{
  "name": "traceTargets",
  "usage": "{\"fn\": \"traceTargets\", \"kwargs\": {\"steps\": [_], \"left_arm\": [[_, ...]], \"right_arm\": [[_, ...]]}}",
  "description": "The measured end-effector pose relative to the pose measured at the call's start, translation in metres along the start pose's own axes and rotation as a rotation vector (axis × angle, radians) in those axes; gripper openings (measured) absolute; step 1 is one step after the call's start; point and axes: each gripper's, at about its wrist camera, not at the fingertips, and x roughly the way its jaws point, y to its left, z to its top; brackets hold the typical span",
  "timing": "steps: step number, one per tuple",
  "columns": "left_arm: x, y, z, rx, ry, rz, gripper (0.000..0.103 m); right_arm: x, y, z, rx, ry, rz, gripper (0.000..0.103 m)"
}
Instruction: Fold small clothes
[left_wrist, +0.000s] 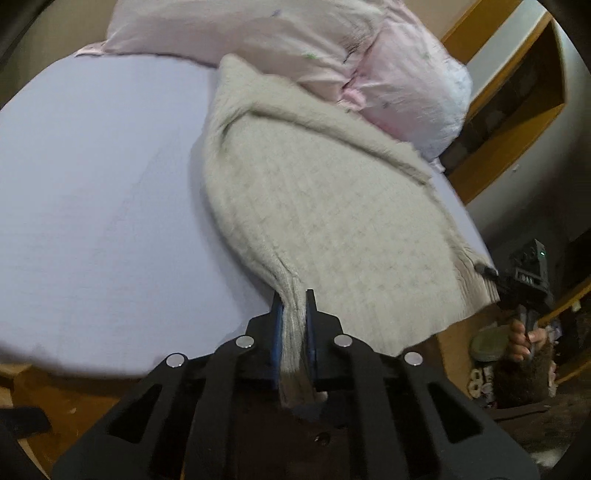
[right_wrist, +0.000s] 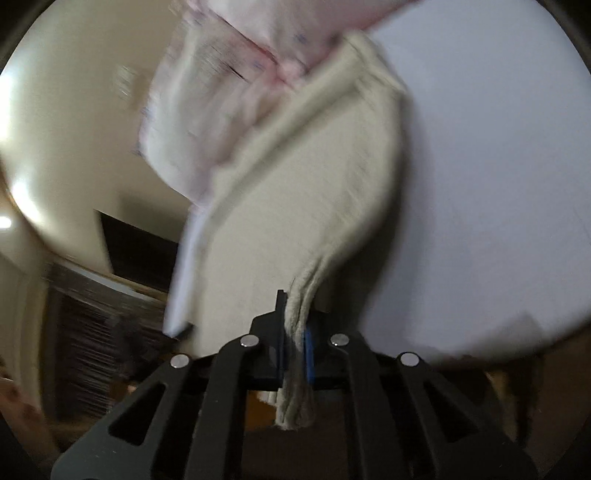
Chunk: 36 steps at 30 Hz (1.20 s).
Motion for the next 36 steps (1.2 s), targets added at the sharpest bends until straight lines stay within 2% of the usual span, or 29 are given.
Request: {"fn": "traceTargets", "kwargs": {"steps": [2,5,7,8,10,12,13,15,17,19,21,22,23,24,25,26,27,28,32,34,36], "left_arm": [[-0.007,-0.002,0.020,0.017,-0.045,-0.015,0.010],[-0.015,0.002,0.073,0.036,-0.148,-0.007,0.010],[-0.012,0.009,0.114,0.025,-0.212,0.011,0.010],[-0.003,0.016,0.145,-0.003,-0.259,0.023,0.010],[0.014,0.028,0.181,-0.046,-0.307,0.039,0.010],[0.051,0.044,0.221,-0.104,-0.308,0.070,0.010],[0.080,0.056,0.240,-0.147,-0.272,0.092,0.010],[0.120,0.072,0.257,-0.204,-0.192,0.139,0.010],[0.140,0.083,0.261,-0.239,-0.156,0.151,0.010],[0.138,0.089,0.261,-0.254,-0.165,0.113,0.011],[0.128,0.097,0.262,-0.282,-0.176,0.047,0.019],[0.121,0.101,0.262,-0.307,-0.191,0.014,0.025],[0.110,0.105,0.262,-0.331,-0.219,0.008,0.049],[0.099,0.105,0.260,-0.347,-0.261,0.018,0.084],[0.088,0.105,0.259,-0.355,-0.306,0.028,0.092],[0.073,0.107,0.256,-0.356,-0.364,0.037,0.093],[0.065,0.108,0.254,-0.352,-0.373,0.044,0.093],[0.062,0.109,0.253,-0.347,-0.353,0.056,0.093],[0.074,0.104,0.233,-0.305,-0.190,0.068,0.089],[0.086,0.099,0.226,-0.294,-0.147,0.058,0.086],[0.095,0.097,0.219,-0.282,-0.101,0.046,0.082]], "right_arm": [[-0.007,0.013,0.028,-0.024,-0.087,0.047,0.007],[-0.006,0.022,0.084,-0.026,-0.210,0.098,0.007],[0.003,0.014,0.129,0.007,-0.282,0.114,0.007],[0.011,0.011,0.147,0.025,-0.307,0.110,0.007],[0.039,-0.006,0.186,0.084,-0.353,0.063,0.007],[0.071,-0.027,0.213,0.151,-0.342,-0.011,0.007],[0.088,-0.038,0.224,0.190,-0.321,-0.050,0.007],[0.121,-0.060,0.237,0.265,-0.272,-0.128,0.007],[0.135,-0.070,0.242,0.302,-0.260,-0.139,0.009],[0.135,-0.069,0.247,0.312,-0.273,-0.125,0.027],[0.133,-0.065,0.256,0.313,-0.300,-0.004,0.083],[0.130,-0.058,0.258,0.296,-0.322,0.058,0.090],[0.124,-0.051,0.259,0.268,-0.349,0.118,0.092],[0.119,-0.044,0.258,0.239,-0.360,0.166,0.094],[0.113,-0.038,0.255,0.214,-0.363,0.199,0.095],[0.108,-0.031,0.251,0.184,-0.363,0.215,0.096],[0.103,-0.027,0.247,0.154,-0.360,0.211,0.097],[0.100,-0.024,0.241,0.126,-0.358,0.202,0.097],[0.082,-0.028,0.217,0.024,-0.388,0.140,0.098],[0.078,-0.040,0.207,0.036,-0.400,0.098,0.098],[0.081,-0.050,0.210,0.074,-0.385,0.095,0.098]]}}
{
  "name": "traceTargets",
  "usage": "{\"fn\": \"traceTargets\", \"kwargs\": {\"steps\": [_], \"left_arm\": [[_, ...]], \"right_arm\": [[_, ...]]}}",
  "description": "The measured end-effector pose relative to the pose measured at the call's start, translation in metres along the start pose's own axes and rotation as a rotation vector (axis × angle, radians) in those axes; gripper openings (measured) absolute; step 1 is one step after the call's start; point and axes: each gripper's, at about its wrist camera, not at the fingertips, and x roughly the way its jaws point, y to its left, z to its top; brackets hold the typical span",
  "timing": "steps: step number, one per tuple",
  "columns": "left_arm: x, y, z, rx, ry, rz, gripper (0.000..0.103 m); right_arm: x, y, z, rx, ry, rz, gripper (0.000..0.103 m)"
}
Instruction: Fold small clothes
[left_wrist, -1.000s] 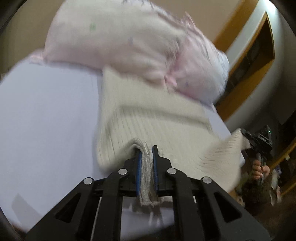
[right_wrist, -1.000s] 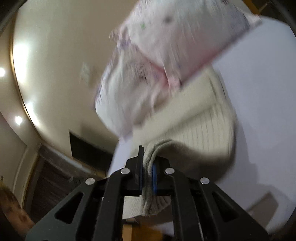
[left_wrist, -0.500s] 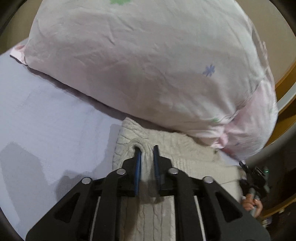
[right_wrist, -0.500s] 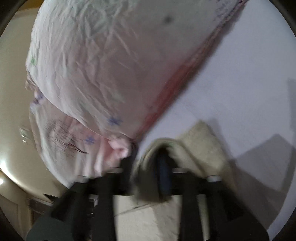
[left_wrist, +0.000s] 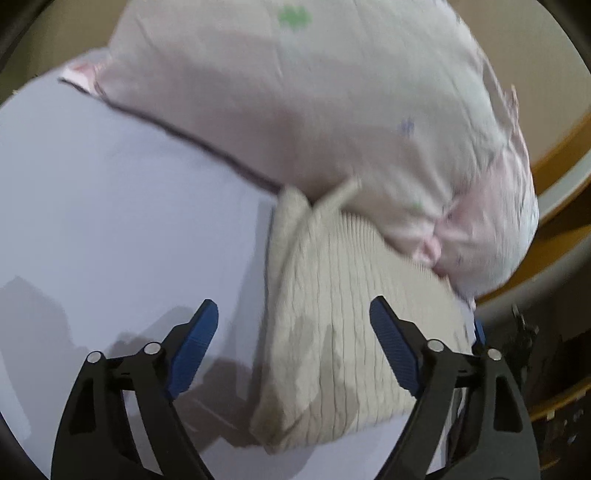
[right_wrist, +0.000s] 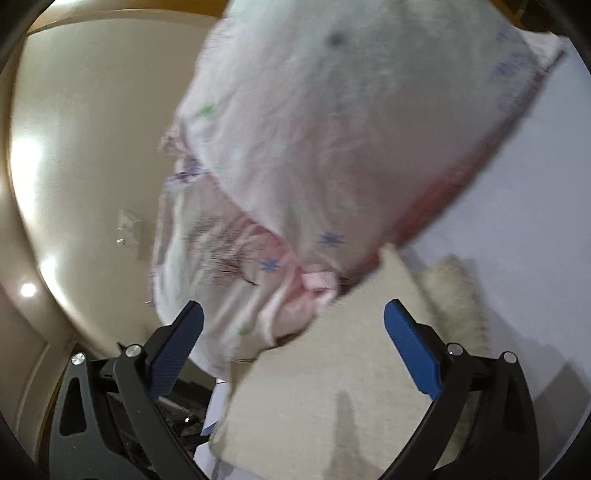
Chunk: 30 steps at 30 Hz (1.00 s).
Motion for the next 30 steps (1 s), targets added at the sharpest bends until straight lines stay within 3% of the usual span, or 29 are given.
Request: {"fn": "traceTargets", "kwargs": {"steps": [3,5,7,8,9,10,13,15,20,22,24,26,28,30], "left_arm": [[0.014,-0.002,-0.007,0.004,0.054,0.002,0.075],[0.017,-0.008,-0.011,0.021,0.048,0.016,0.074],[0.021,-0.007,-0.014,-0.008,0.052,0.003,0.057],[0.022,-0.004,-0.017,-0.041,0.054,-0.006,0.046],[0.022,-0.002,-0.019,-0.062,0.049,-0.003,0.026],[0.028,0.002,-0.021,-0.104,0.067,-0.034,0.019],[0.029,-0.003,-0.020,-0.166,0.045,-0.087,0.016],[0.020,-0.021,-0.014,-0.172,0.010,-0.171,0.015],[0.014,-0.135,0.000,-0.006,-0.034,-0.381,0.014],[0.039,-0.198,-0.007,0.086,0.015,-0.470,0.014],[0.078,-0.248,-0.021,0.151,0.080,-0.507,0.014],[0.129,-0.289,-0.040,0.207,0.174,-0.500,0.015],[0.182,-0.322,-0.063,0.249,0.326,-0.476,0.016],[0.205,-0.336,-0.078,0.264,0.428,-0.487,0.016]], "right_arm": [[0.006,0.000,0.003,-0.008,-0.011,0.008,0.098],[0.005,0.002,0.002,-0.025,-0.010,0.014,0.098],[0.001,0.001,0.002,-0.018,-0.006,0.028,0.098],[0.012,0.007,0.004,-0.012,-0.006,0.029,0.098],[0.014,0.008,0.005,-0.005,-0.004,0.035,0.098],[0.013,0.007,0.005,0.001,-0.004,0.043,0.098],[0.004,0.007,0.009,0.003,-0.021,0.063,0.098],[-0.006,0.008,0.014,-0.004,-0.046,0.076,0.098],[-0.032,0.014,0.028,-0.047,-0.118,0.060,0.098],[-0.045,0.018,0.033,-0.085,-0.160,0.016,0.098],[-0.053,0.021,0.037,-0.122,-0.184,-0.032,0.098],[-0.059,0.017,0.042,-0.141,-0.190,-0.097,0.098],[-0.058,0.009,0.048,-0.122,-0.170,-0.136,0.098],[-0.056,0.002,0.052,-0.101,-0.145,-0.159,0.098]]}}
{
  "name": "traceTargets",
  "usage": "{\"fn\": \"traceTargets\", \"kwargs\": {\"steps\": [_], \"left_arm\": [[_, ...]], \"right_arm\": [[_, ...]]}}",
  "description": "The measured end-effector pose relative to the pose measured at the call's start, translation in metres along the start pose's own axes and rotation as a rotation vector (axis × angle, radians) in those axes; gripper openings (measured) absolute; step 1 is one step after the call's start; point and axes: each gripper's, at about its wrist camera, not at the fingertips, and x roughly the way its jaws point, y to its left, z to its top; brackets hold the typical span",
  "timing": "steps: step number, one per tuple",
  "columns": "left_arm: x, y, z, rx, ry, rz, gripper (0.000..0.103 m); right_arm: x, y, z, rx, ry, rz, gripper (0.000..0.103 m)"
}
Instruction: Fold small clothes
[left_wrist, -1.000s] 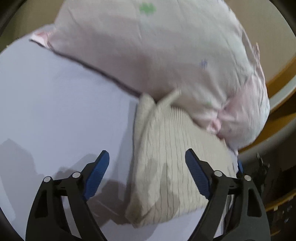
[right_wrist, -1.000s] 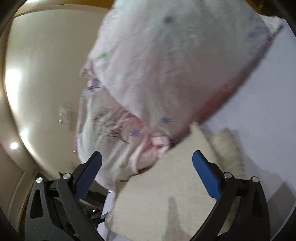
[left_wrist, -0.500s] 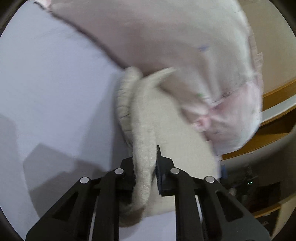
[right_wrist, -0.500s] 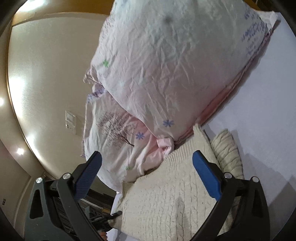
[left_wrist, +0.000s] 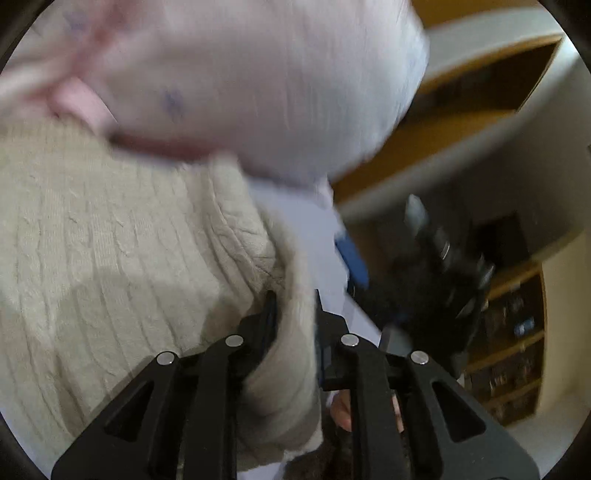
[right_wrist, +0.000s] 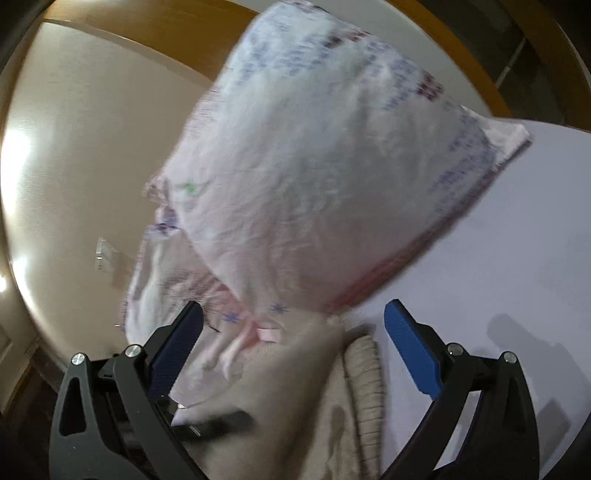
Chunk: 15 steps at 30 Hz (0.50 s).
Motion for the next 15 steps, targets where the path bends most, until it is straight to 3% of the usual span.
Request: {"fn": "traceTargets", "kwargs": {"steps": [2,4,5,6,8,11,13,15], "left_arm": [[-0.006,-0.005,-0.002,0.025,-0.013,-0.101,0.016],[-0.037,-0.007,-0.005,0.054,-0.115,-0.131,0.029],[-0.067,-0.002,-0.008,0.054,-0.213,-0.110,0.055],[-0.086,0.003,-0.010,0.049,-0.282,-0.061,0.073],[-0.116,0.017,-0.015,0.041,-0.372,0.152,0.074],[-0.116,0.051,-0.017,-0.047,-0.307,0.363,0.074],[-0.102,0.066,-0.022,-0.095,-0.237,0.425,0.074],[-0.092,0.067,-0.029,-0.093,-0.216,0.430,0.074]], "right_arm": [[0.006,-0.004,0.003,0.014,0.055,-0.001,0.098],[0.017,-0.006,0.001,0.023,0.138,-0.011,0.101],[0.023,-0.007,-0.001,0.029,0.178,-0.018,0.101],[0.032,-0.009,-0.004,0.035,0.232,-0.026,0.101],[0.056,-0.012,-0.014,0.048,0.366,-0.049,0.101],[0.076,-0.014,-0.029,0.018,0.472,-0.128,0.101],[0.082,-0.013,-0.035,-0.008,0.496,-0.156,0.101],[0.082,-0.011,-0.037,-0.016,0.496,-0.146,0.101]]}}
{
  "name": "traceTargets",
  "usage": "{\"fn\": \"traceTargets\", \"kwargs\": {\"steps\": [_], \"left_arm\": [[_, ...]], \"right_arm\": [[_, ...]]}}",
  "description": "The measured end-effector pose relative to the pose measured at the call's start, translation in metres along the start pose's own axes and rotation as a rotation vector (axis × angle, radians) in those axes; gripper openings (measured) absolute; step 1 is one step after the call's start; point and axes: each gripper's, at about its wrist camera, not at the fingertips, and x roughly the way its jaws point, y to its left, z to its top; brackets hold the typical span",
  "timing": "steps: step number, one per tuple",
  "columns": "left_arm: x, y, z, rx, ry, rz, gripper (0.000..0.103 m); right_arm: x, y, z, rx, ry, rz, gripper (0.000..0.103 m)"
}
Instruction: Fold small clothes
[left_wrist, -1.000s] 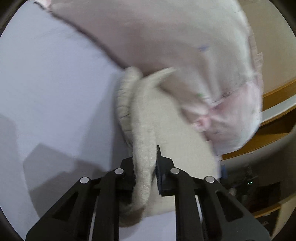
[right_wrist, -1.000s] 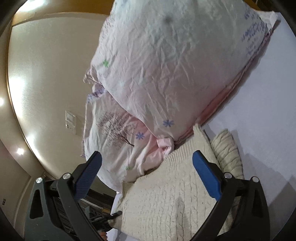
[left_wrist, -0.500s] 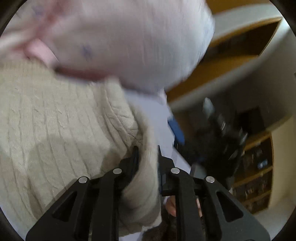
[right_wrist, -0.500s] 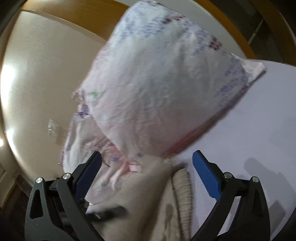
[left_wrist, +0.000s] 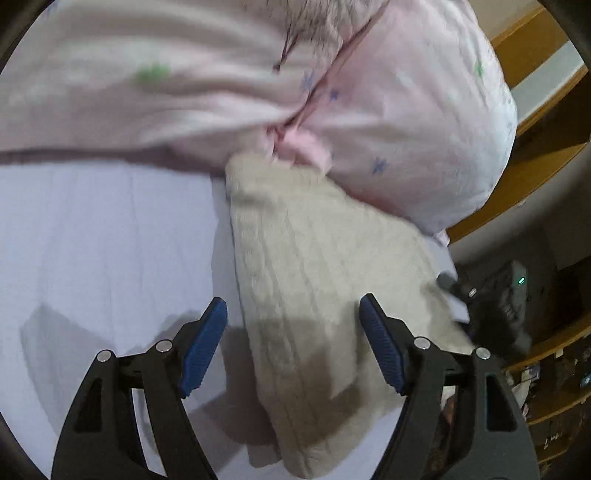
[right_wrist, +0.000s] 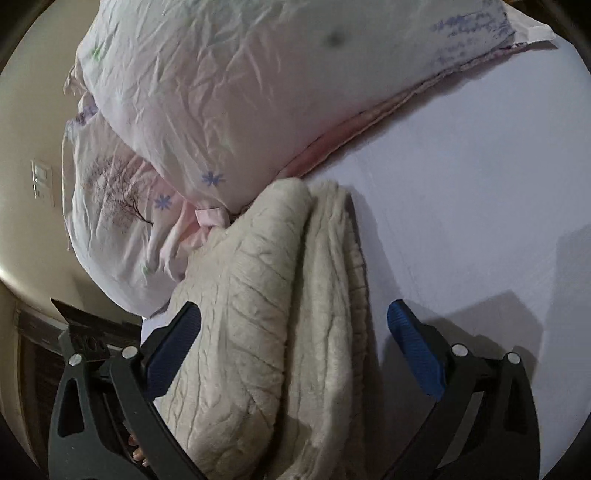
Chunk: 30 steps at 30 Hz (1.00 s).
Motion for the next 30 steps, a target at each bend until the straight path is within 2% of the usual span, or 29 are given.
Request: {"fn": "traceTargets", "kwargs": {"steps": [2,3,4,6,7,8,9,10,11,12,14,16,18,19,21,22,23,25,26,28,30], "left_arm": [[0.003,-0.002,-0.003,0.020,0.000,0.002,0.075],[0.004,0.000,-0.005,0.030,0.003,0.004,0.076],[0.008,-0.003,-0.006,0.033,0.009,0.003,0.076],[0.014,-0.002,-0.009,0.015,0.026,-0.016,0.076],[0.018,0.002,-0.011,-0.008,0.038,-0.039,0.076],[0.021,0.005,-0.012,-0.022,0.023,-0.063,0.074],[0.023,0.004,-0.012,-0.002,0.020,-0.059,0.067],[0.023,0.003,-0.013,0.016,0.023,-0.064,0.062],[0.019,0.006,-0.012,0.018,0.023,-0.076,0.050],[0.013,0.009,-0.010,0.018,0.029,-0.101,0.043],[-0.005,0.017,-0.007,0.037,0.040,-0.144,0.039],[-0.041,0.028,-0.011,0.102,-0.017,-0.110,0.039],[-0.067,0.041,-0.014,0.150,-0.068,-0.045,0.043],[-0.077,0.051,-0.015,0.164,-0.085,0.017,0.045],[-0.080,0.066,-0.018,0.154,-0.098,0.125,0.052],[-0.081,0.073,-0.022,0.139,-0.095,0.157,0.052],[-0.085,0.076,-0.024,0.127,-0.107,0.159,0.054],[-0.108,0.075,-0.036,0.134,-0.195,0.172,0.055],[-0.117,0.073,-0.040,0.144,-0.228,0.177,0.056],[-0.136,0.060,-0.053,0.186,-0.301,0.140,0.061],[-0.140,0.049,-0.060,0.226,-0.321,0.110,0.063]], "right_arm": [[0.004,0.001,-0.002,-0.009,0.006,0.015,0.096],[0.007,0.002,-0.003,-0.017,0.014,0.019,0.088],[0.010,0.005,-0.005,-0.037,0.018,0.008,0.086],[0.013,0.013,-0.008,-0.074,0.021,-0.022,0.057],[0.016,0.012,-0.010,-0.068,0.030,-0.003,0.054],[0.017,0.013,-0.009,-0.060,0.029,0.018,0.045],[0.016,0.012,-0.009,-0.053,0.026,0.043,0.042],[0.014,0.013,-0.011,-0.054,0.017,0.071,0.041],[0.013,0.015,-0.011,-0.055,0.012,0.096,0.039],[0.012,0.018,-0.014,-0.058,0.008,0.149,0.038],[0.017,0.031,-0.020,-0.073,0.034,0.262,0.037],[0.030,0.050,-0.030,-0.118,0.083,0.321,0.036],[0.055,0.076,-0.041,-0.186,0.141,0.299,0.039],[0.072,0.088,-0.047,-0.229,0.173,0.240,0.041],[0.083,0.097,-0.052,-0.286,0.182,0.122,0.058],[0.075,0.096,-0.051,-0.280,0.151,0.090,0.061],[0.063,0.094,-0.051,-0.262,0.109,0.084,0.062],[0.025,0.092,-0.050,-0.232,-0.038,0.105,0.065],[0.005,0.093,-0.055,-0.236,-0.088,0.146,0.065],[-0.003,0.101,-0.063,-0.257,-0.062,0.182,0.064],[0.014,0.116,-0.073,-0.285,0.013,0.127,0.057]]}}
